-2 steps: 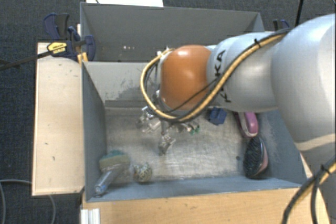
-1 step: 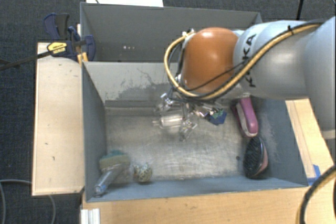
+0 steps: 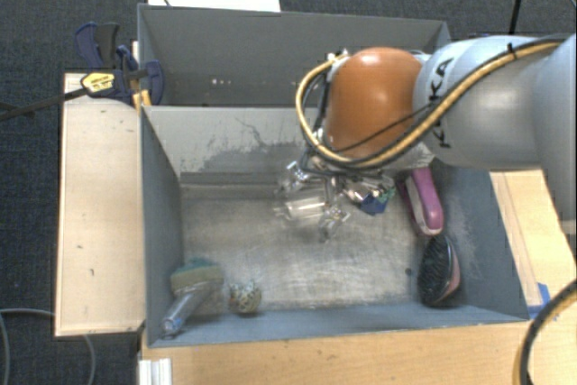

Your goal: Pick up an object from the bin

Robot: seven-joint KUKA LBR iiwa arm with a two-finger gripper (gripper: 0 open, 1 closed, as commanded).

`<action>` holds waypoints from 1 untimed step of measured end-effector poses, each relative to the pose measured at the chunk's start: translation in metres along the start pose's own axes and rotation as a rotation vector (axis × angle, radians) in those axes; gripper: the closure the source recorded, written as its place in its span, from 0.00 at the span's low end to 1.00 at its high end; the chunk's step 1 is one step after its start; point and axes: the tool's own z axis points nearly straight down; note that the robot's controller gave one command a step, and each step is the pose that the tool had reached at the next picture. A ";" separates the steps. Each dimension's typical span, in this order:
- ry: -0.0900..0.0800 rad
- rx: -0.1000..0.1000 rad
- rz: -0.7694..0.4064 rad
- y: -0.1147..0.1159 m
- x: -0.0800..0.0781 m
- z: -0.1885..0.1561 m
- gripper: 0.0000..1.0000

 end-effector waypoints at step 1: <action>-0.004 0.001 -0.058 0.005 -0.003 0.028 0.00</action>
Offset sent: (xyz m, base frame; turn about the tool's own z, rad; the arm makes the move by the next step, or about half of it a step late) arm -0.0027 0.0051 -0.0307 -0.0610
